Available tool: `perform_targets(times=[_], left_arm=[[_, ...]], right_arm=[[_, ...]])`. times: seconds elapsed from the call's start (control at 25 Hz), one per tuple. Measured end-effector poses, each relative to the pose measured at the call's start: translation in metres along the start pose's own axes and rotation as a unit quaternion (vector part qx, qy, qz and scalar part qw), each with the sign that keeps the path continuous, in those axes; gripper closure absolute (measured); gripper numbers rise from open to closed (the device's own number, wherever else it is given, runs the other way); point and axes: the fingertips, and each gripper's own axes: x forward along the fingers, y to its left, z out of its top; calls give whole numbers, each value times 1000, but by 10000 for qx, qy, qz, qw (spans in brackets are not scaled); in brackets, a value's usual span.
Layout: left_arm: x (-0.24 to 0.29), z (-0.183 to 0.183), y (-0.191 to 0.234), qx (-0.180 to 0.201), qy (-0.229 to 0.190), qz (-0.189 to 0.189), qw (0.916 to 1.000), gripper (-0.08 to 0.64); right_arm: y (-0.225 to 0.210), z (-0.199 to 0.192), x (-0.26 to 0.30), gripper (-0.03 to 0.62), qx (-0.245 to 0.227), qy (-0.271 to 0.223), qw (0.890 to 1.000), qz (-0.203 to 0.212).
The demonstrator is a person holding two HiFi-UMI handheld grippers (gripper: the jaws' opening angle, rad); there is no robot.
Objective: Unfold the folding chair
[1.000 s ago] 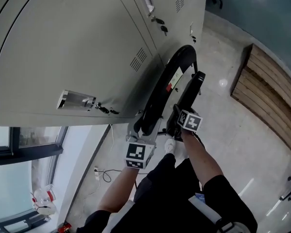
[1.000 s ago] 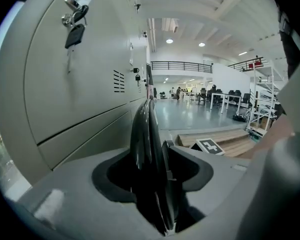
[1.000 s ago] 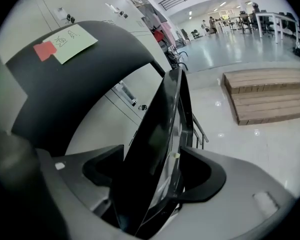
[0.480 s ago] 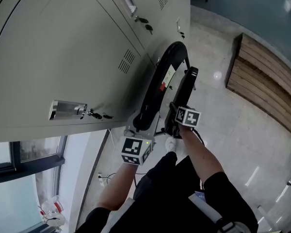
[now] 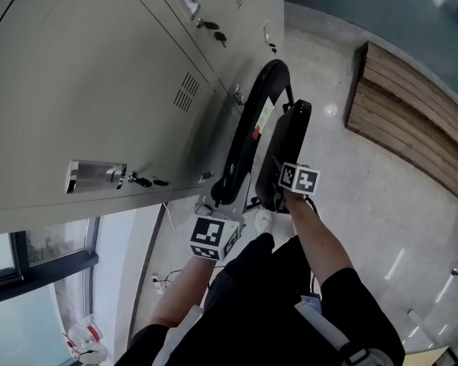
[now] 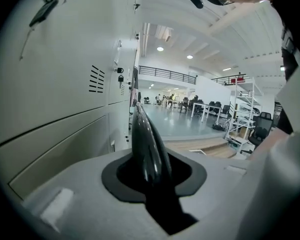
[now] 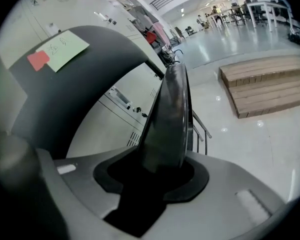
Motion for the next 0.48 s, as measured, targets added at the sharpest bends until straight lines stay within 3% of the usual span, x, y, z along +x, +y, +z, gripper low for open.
perform_targets(times=[0.28, 0.48], left_arm=[[4, -13, 16, -65, 186, 447, 9988, 451], [8, -25, 11, 177, 417, 761, 9961, 430]], right_arm=[[-56, -4, -30, 432, 411, -232, 9982, 369], [-99, -10, -50, 406, 468, -336, 9979, 291]])
